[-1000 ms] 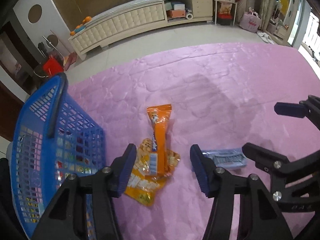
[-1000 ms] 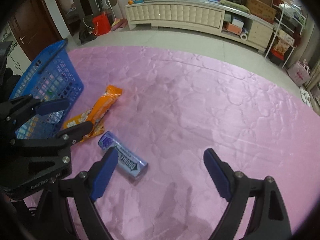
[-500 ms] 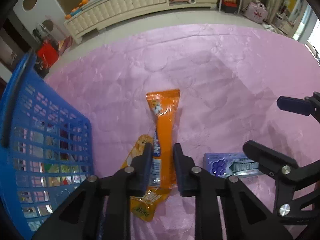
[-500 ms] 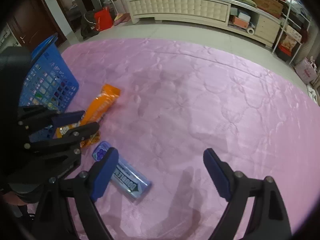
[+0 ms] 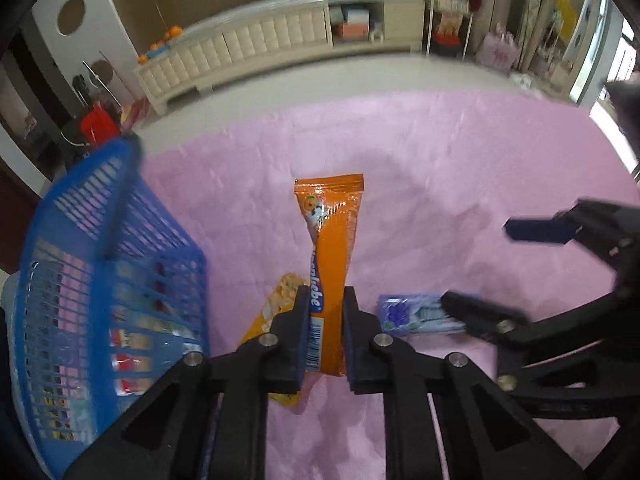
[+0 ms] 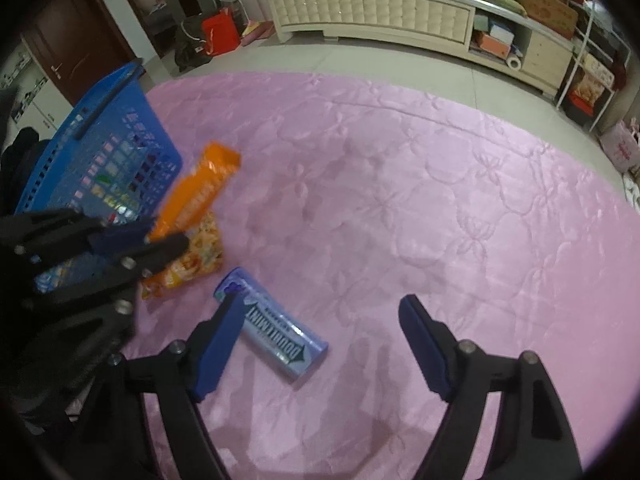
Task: Organize snacks
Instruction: 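Grasp the blue Doublemint gum pack with the right tool while the left carries the orange snack to the basket, then drop the orange snack into the basket with the left tool while the right carries the gum over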
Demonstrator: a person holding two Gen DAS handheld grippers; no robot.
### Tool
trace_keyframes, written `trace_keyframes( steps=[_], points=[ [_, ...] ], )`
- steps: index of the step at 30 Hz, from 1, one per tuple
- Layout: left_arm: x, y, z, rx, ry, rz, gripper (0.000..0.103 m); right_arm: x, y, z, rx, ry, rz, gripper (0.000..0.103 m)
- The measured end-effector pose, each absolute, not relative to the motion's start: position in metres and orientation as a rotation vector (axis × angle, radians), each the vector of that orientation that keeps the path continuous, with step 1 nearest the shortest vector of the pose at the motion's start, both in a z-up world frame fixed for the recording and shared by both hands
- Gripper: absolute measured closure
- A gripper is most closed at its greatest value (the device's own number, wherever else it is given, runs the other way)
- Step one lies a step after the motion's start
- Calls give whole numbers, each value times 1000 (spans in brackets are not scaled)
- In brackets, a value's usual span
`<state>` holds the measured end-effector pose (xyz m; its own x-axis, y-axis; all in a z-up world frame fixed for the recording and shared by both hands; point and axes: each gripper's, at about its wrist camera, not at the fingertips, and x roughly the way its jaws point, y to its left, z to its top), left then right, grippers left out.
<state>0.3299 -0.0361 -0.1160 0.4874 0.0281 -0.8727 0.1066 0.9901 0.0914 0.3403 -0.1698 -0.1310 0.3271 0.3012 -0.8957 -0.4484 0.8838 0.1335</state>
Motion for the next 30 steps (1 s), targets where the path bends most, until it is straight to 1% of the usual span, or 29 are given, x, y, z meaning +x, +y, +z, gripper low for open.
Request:
trace_keyframes(
  steps=[5, 9, 12, 14, 18, 23, 24, 25, 30],
  points=[
    [306, -23, -71, 110, 938, -10, 90, 334, -163, -129, -182, 1141, 514, 20],
    [289, 11, -31, -11, 822, 52, 90, 336, -155, -138, -212, 1169, 527, 21],
    [281, 41, -10, -68, 757, 111, 90, 334, -145, -150, -237, 1192, 563, 25],
    [279, 56, -3, -77, 743, 155, 90, 333, -139, -155, -266, 1194, 560, 27],
    [278, 94, -1, -100, 741, 258, 90, 334, -130, -167, -275, 1214, 571, 31],
    [280, 130, -18, -106, 797, 304, 90, 335, -127, -174, -279, 1207, 570, 36],
    [281, 133, -24, -94, 820, 309, 90, 333, -129, -173, -281, 1205, 573, 39],
    [280, 133, -28, -91, 833, 318, 90, 332, -128, -173, -292, 1200, 572, 45],
    [276, 147, -59, -103, 936, 313, 90, 325, -123, -171, -325, 1184, 545, 50]
  ],
)
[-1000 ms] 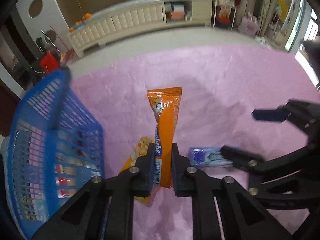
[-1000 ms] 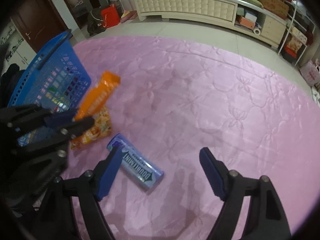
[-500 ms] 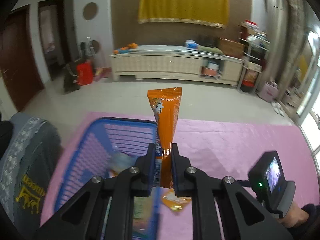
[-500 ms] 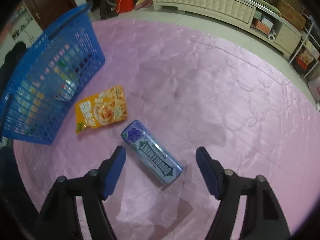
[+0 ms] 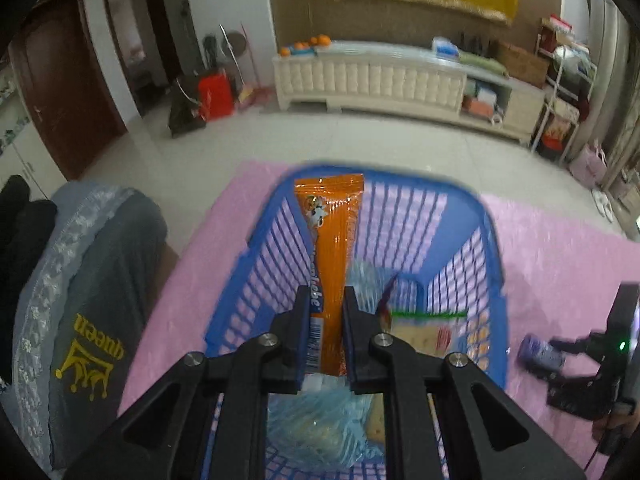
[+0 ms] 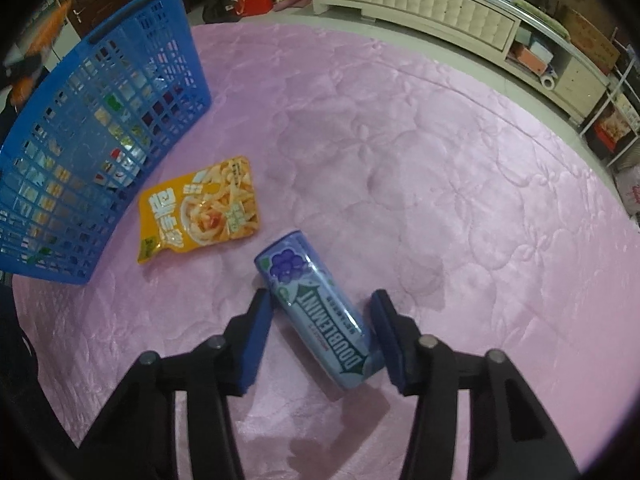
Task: Organize snacks
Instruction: 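Drop the orange snack into the basket with the left tool while the right carries the gum over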
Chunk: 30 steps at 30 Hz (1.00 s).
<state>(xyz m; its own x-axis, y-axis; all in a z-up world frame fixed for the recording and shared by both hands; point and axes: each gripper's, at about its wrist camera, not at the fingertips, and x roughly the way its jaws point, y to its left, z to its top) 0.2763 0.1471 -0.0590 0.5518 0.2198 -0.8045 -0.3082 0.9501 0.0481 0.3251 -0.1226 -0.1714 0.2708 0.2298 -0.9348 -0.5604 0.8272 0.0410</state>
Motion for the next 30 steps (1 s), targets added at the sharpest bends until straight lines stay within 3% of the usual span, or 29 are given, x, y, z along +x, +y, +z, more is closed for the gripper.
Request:
trace_keyframes(
  steps=[6, 14, 16, 22, 30],
  points=[
    [283, 152, -81, -108, 1026, 256, 90, 313, -124, -169, -330, 1171, 512, 64],
    [290, 159, -87, -104, 1078, 264, 89, 305, -132, -158, -206, 1164, 502, 65],
    [287, 168, -87, -143, 1066, 257, 74, 303, -131, -148, -194, 1149, 493, 66],
    [267, 171, -75, -146, 1027, 206, 53, 295, -121, -108, -187, 1081, 480, 66],
    [230, 179, -42, -156, 966, 137, 47, 271, -85, -54, -217, 992, 503, 66]
  ],
)
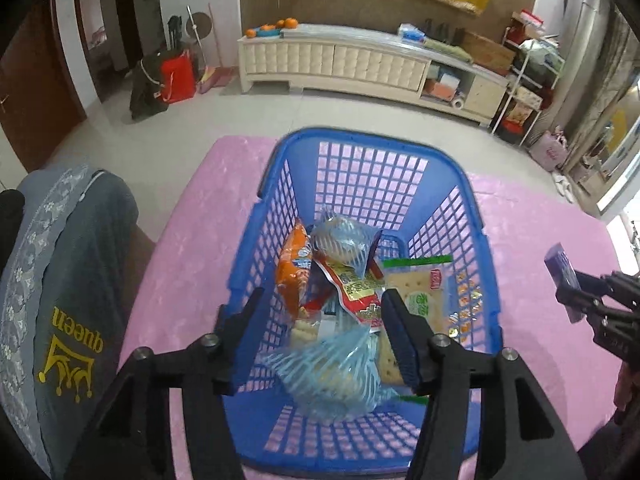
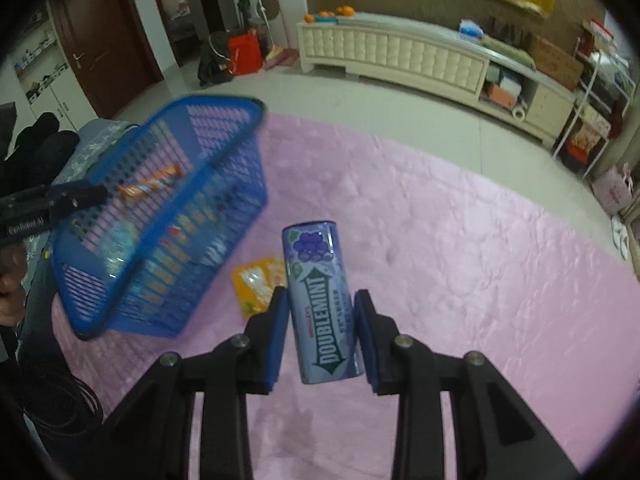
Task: Organize snacks
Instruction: 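Drop the orange snack into the basket with the left tool while the right carries the gum over, then lower the Doublemint gum pack into the basket and open the right tool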
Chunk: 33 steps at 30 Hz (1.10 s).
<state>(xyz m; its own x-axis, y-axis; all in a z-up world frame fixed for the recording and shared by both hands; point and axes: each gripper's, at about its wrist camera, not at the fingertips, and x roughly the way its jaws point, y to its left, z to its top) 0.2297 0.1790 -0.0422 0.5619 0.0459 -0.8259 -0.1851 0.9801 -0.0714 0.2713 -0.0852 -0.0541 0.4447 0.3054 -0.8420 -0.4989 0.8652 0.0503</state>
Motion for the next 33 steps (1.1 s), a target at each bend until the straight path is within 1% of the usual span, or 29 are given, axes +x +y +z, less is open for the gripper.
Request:
trace_keyframes(
  steps=[5, 6, 7, 13, 14, 15, 16, 20, 22, 25, 33],
  points=[
    [210, 194, -29, -183, 929, 130, 47, 263, -52, -26, -239, 951, 540, 66],
    [206, 199, -27, -183, 921, 132, 44, 260, -48, -20, -243, 945, 551, 66],
    [202, 203, -26, -179, 914, 137, 42, 261, -43, -17, -247, 938, 559, 66],
    [188, 228, -23, -185, 891, 150, 42, 257, 4, -9, -304, 902, 576, 66],
    [187, 231, -23, -177, 882, 149, 41, 258, 13, -10, -310, 903, 576, 66],
    [185, 234, -23, -171, 874, 152, 34, 258, 18, -10, -310, 904, 579, 66],
    [184, 237, -23, -171, 867, 156, 31, 261, 26, -12, -308, 911, 587, 66],
    [181, 249, -27, -205, 852, 157, 31, 266, 55, -22, -323, 948, 622, 66],
    [183, 252, -31, -208, 856, 161, 28, 269, 70, -27, -337, 960, 628, 66],
    [186, 253, -38, -182, 860, 161, 28, 274, 87, -37, -374, 959, 595, 66],
    [193, 260, -53, -225, 881, 140, 28, 289, 114, -74, -407, 1050, 605, 66]
  ],
)
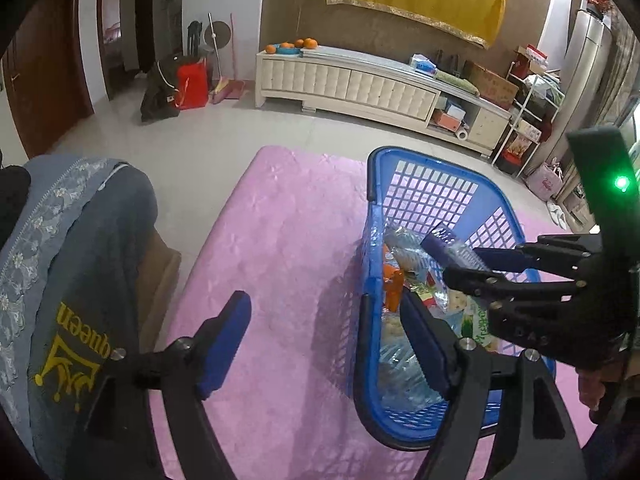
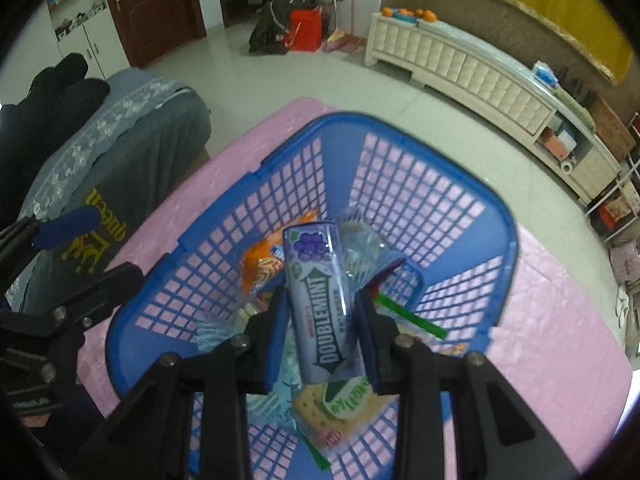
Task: Organize snacks
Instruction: 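Lower the Doublemint gum pack into the basket and open the right tool, then move the right tool to the yellow noodle pouch on the table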
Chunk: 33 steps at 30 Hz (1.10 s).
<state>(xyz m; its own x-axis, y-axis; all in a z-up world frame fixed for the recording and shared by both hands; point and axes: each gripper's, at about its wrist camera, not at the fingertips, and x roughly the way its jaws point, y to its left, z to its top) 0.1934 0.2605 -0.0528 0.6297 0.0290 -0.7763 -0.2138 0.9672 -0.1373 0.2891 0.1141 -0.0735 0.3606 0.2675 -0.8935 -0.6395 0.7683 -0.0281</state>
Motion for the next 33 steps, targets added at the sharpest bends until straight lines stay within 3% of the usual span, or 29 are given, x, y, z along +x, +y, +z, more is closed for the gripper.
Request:
trace_keyframes(
  steps=[14, 19, 33],
  points=[
    [191, 261, -55, -239, 896, 158, 28, 293, 118, -73, -398, 1068, 601, 65],
    [189, 248, -46, -208, 893, 153, 28, 290, 96, -57, -387, 1045, 581, 51],
    [188, 198, -8, -108, 876, 118, 28, 282, 16, -25, -245, 1051, 503, 49]
  ],
)
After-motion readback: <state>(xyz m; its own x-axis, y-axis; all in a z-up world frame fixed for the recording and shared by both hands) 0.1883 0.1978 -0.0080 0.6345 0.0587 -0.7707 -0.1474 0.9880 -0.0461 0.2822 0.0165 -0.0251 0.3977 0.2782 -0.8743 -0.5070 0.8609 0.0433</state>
